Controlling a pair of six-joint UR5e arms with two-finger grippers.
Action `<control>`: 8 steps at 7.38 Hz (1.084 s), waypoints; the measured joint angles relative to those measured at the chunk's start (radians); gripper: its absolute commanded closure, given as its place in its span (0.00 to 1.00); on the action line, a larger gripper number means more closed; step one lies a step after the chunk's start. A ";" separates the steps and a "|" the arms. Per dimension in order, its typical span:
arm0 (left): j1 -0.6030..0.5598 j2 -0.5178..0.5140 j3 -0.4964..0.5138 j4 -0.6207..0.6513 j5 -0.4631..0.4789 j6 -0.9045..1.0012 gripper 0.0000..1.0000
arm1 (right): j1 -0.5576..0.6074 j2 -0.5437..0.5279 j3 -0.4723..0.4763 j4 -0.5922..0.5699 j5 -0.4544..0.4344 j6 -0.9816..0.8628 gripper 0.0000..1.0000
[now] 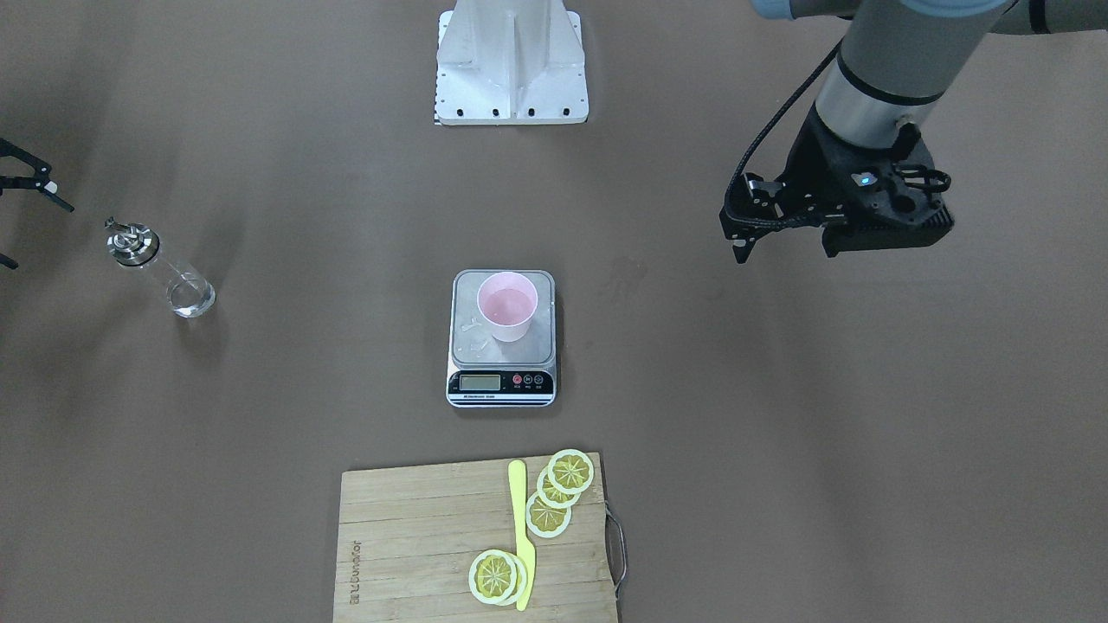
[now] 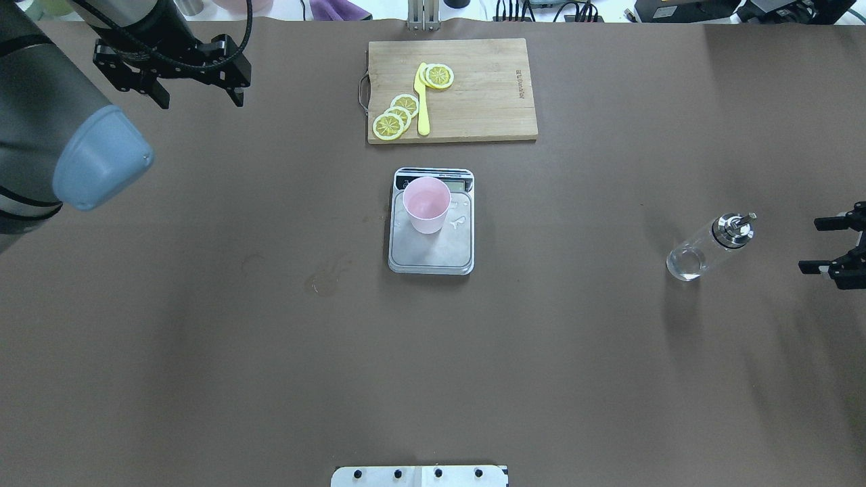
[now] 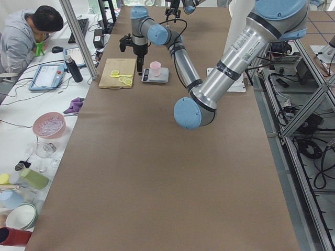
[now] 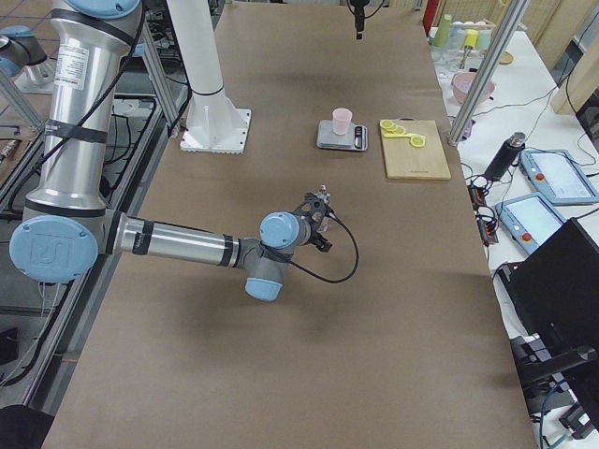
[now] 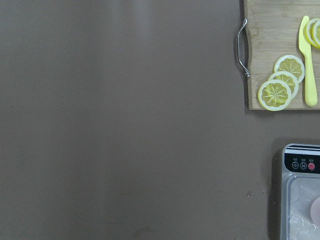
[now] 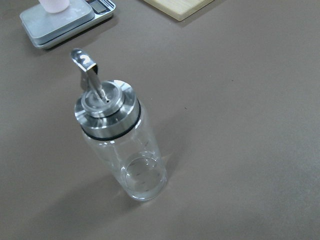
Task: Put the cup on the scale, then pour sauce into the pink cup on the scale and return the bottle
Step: 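Withdraw the left gripper away from the scale while the right gripper approaches the glass bottle, then grasp the glass sauce bottle with the right gripper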
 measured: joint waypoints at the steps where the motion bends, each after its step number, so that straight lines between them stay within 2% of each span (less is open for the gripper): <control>1: -0.007 0.002 0.000 0.006 0.000 0.001 0.02 | -0.008 -0.001 -0.005 0.044 -0.028 0.026 0.03; 3: -0.022 0.002 0.003 0.016 0.001 0.003 0.02 | -0.056 -0.001 -0.008 0.126 -0.096 0.038 0.03; 5: -0.033 0.002 0.011 0.018 0.002 0.004 0.02 | -0.142 -0.001 -0.008 0.160 -0.189 0.040 0.03; 8: -0.035 0.000 0.017 0.018 0.003 0.004 0.02 | -0.229 0.005 -0.008 0.204 -0.259 0.118 0.04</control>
